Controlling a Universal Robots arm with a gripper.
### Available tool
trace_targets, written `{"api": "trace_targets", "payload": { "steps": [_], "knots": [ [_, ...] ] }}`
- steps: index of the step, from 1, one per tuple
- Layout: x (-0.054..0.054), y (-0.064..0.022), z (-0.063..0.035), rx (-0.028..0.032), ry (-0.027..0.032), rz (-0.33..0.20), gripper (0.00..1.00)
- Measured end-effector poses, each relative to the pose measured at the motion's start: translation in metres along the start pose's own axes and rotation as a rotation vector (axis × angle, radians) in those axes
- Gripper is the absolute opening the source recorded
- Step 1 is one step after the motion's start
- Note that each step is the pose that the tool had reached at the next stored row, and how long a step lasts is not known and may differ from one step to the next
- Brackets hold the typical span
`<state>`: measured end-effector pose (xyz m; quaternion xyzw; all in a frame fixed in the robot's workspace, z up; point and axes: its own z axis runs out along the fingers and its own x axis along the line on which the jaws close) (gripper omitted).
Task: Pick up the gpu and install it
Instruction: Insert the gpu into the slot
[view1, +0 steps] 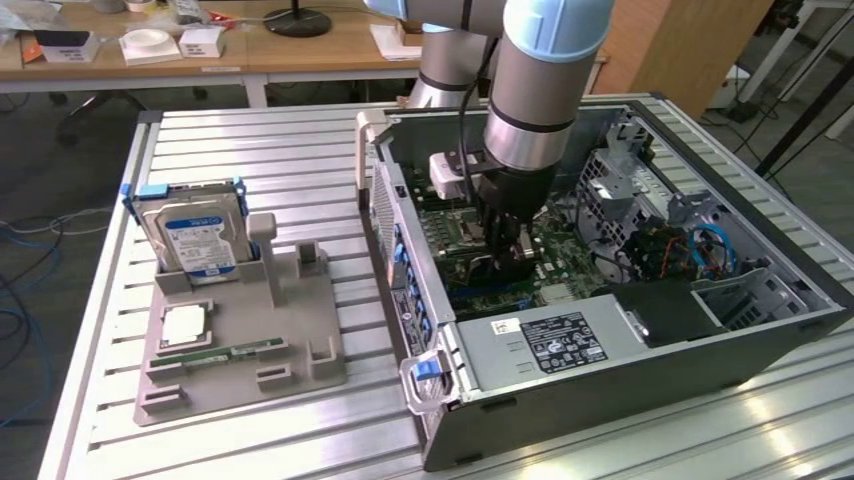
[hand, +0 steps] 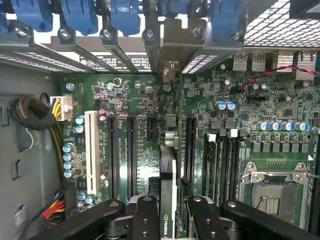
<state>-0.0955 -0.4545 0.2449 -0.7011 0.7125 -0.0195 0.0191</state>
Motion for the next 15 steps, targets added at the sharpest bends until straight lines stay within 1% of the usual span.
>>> {"api": "trace_targets", "payload": {
  "steps": [3, 7, 9, 12, 15],
  "knots": [
    [0.0002, 0.0001, 0.0005, 0.0, -0.0001, 0.0, 0.26],
    [0.0012, 0.0005, 0.0042, 0.0011, 0.0004, 0.0, 0.26],
    [0.0014, 0.0005, 0.0062, 0.0017, -0.0009, 0.0, 0.26],
    [0.002, 0.0007, 0.0087, 0.001, 0.0009, 0.0, 0.26],
    [0.0021, 0.0008, 0.0095, 0.0011, 0.0006, 0.0, 0.26]
  ]
}}
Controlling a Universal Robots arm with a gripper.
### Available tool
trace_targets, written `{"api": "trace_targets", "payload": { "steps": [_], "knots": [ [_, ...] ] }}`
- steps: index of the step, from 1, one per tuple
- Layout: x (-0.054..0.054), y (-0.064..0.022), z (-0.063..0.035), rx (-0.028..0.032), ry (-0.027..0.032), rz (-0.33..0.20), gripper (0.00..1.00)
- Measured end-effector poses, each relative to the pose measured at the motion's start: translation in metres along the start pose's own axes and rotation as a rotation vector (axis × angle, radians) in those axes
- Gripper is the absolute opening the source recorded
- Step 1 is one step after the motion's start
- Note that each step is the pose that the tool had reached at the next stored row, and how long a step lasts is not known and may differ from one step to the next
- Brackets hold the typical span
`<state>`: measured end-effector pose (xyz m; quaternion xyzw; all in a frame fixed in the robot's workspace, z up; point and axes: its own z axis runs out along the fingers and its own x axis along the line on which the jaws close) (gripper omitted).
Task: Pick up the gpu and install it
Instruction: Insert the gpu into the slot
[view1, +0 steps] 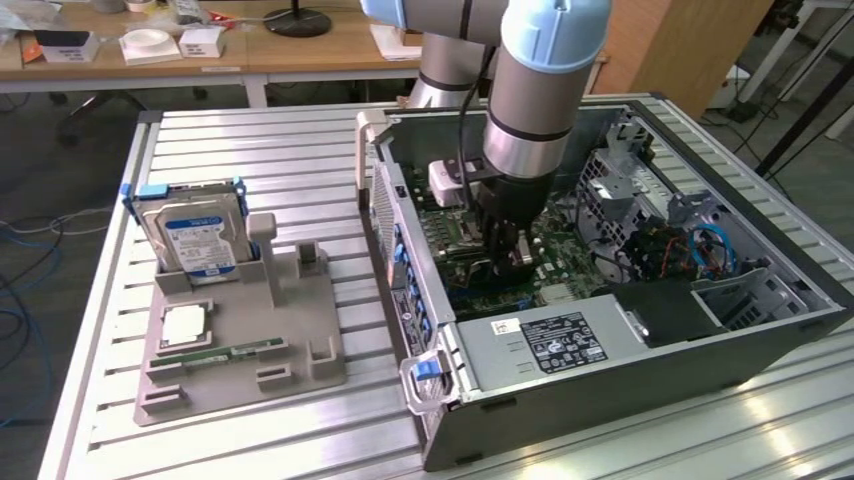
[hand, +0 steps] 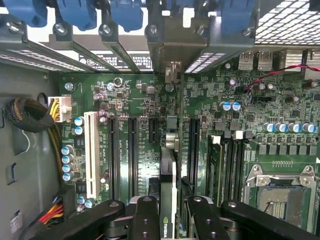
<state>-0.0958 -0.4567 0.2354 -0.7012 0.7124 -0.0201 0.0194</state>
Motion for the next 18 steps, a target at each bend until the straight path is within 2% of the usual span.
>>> {"api": "trace_targets", "payload": {
  "steps": [4, 5, 7, 8, 9, 10, 12, 13, 14, 18],
  "knots": [
    [0.0, 0.0, 0.0002, 0.0002, -0.0004, 0.0, 0.26],
    [0.0, 0.0, 0.0011, 0.0012, -0.003, 0.0, 0.27],
    [0.0, 0.0, 0.0011, 0.0013, -0.0024, 0.0, 0.27],
    [0.0, 0.0, 0.0002, 0.0003, -0.0004, 0.0, 0.33],
    [0.0, 0.0001, 0.0002, 0.0003, -0.0006, 0.0, 0.39],
    [0.0, 0.0, 0.0003, 0.0004, -0.0008, 0.0, 0.39],
    [0.0, 0.0, 0.0002, 0.0003, -0.0005, 0.0, 0.51],
    [0.0, 0.0, 0.0001, 0.0004, -0.0007, 0.0, 0.51],
    [0.0, -0.0001, -0.0015, 0.0001, -0.0001, 0.0, 0.57],
    [0.0, -0.001, -0.0178, 0.0003, -0.0005, 0.0, 0.57]
  ]
}}
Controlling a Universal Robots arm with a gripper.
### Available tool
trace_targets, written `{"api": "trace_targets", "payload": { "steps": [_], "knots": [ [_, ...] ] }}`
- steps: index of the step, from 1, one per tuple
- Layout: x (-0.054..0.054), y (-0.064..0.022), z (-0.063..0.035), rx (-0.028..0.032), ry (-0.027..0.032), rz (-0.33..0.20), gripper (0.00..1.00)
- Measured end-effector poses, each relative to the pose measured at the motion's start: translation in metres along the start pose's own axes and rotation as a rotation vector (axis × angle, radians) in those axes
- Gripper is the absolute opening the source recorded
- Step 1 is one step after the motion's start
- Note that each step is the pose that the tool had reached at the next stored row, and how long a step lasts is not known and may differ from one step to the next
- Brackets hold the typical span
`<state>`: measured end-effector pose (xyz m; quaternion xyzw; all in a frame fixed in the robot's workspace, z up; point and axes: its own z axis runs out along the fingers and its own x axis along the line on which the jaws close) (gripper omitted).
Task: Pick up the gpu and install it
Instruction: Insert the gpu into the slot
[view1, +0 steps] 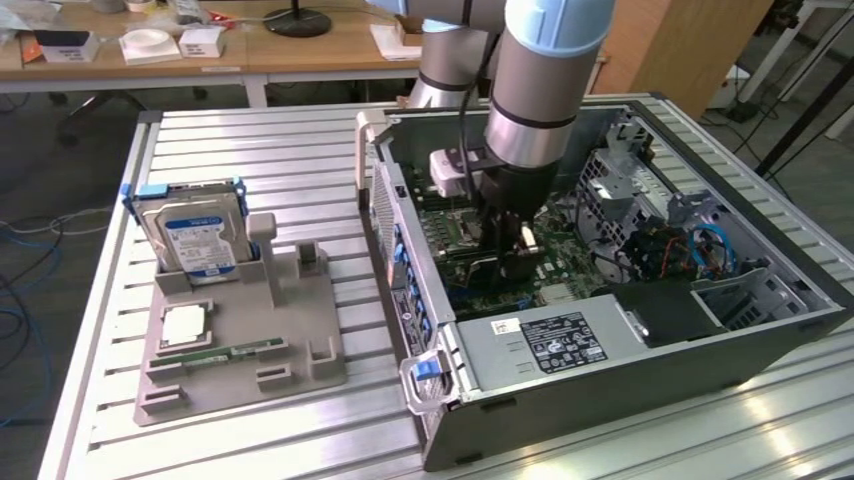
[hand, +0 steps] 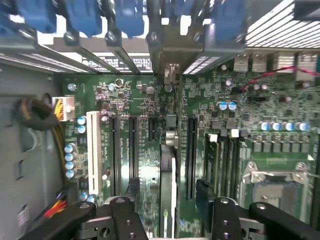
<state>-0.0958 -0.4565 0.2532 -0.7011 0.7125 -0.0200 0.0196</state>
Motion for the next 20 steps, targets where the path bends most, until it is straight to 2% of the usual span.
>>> {"api": "trace_targets", "payload": {
  "steps": [4, 5, 6, 7, 10, 12, 16, 20],
  "knots": [
    [-0.005, -0.0009, -0.0174, -0.0001, 0.0, 0.0, 0.57],
    [-0.007, -0.0011, -0.0209, 0.0, 0.0, 0.0, 0.56],
    [-0.008, -0.0012, -0.023, 0.0, -0.0002, 0.0, 0.49],
    [-0.01, -0.0012, -0.0242, 0.0, 0.0, 0.0, 0.49],
    [-0.011, -0.0012, -0.0249, 0.0, 0.0006, 0.0, 0.32],
    [-0.012, -0.0013, -0.0249, 0.0, 0.0009, 0.0, 0.32],
    [-0.012, -0.0012, -0.025, 0.0, 0.001, 0.0, 0.11],
    [-0.012, -0.0012, -0.025, 0.0, 0.001, 0.0, 0.11]
  ]
}}
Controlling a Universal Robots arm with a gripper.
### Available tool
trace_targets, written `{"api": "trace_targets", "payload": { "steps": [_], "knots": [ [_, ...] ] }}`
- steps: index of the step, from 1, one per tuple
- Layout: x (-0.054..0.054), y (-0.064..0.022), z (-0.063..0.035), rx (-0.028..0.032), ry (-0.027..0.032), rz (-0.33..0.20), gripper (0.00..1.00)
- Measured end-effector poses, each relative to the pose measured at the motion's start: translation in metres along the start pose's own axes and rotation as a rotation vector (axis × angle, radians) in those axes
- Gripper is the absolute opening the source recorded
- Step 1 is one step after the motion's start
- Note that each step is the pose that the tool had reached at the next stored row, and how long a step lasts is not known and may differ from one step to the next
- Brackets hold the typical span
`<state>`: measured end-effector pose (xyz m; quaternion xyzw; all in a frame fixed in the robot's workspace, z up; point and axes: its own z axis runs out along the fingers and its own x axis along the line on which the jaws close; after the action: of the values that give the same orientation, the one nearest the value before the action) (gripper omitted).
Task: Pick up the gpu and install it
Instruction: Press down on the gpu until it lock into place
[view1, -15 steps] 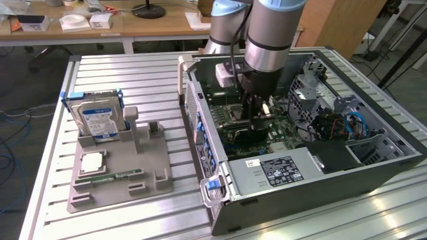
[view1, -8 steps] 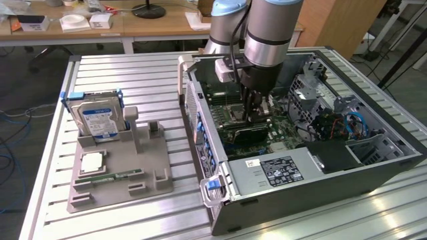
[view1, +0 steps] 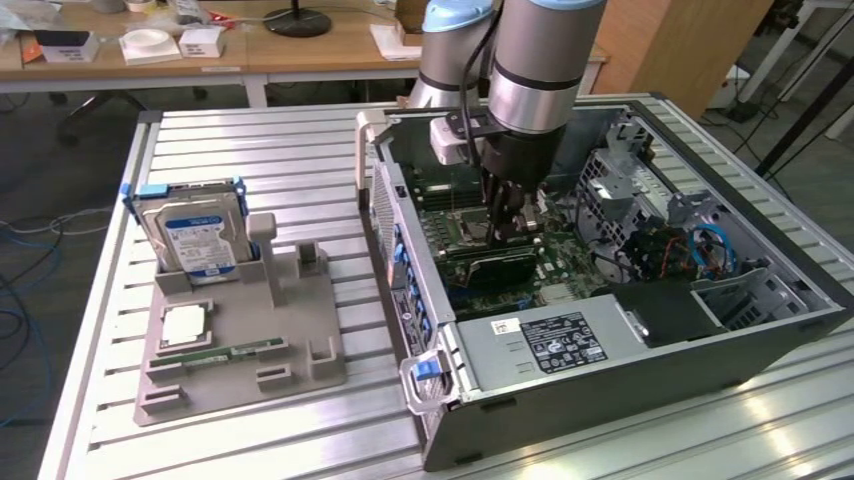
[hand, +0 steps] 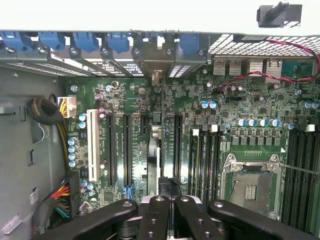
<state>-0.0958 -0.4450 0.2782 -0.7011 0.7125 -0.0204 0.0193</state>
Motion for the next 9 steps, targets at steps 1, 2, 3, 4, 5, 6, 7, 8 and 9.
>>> {"api": "trace_targets", "payload": {
  "steps": [1, 2, 3, 4, 5, 6, 7, 8, 9],
  "knots": [
    [0.0, 0.0, 0.0, 0.0, 0.0, 0.0, 0.11],
    [0.0, 0.0, 0.0, 0.0, 0.0, 0.0, 0.11],
    [0.0, 0.0, 0.0, 0.0, 0.0, 0.0, 0.11],
    [0.0, 0.0, 0.0, 0.0, -0.0001, 0.0, 0.11],
    [0.0, 0.0, 0.0, 0.0, -0.0001, 0.0, 0.11],
    [0.0, 0.0, 0.0, -0.0001, 0.0, 0.0, 0.11],
    [0.0, 0.0, 0.0, 0.0, 0.0, 0.0, 0.11],
    [0.0, 0.0, 0.0, 0.0, -0.0001, 0.0, 0.11],
    [0.0, 0.0, 0.0, 0.0, 0.0, 0.0, 0.11]
  ]
}}
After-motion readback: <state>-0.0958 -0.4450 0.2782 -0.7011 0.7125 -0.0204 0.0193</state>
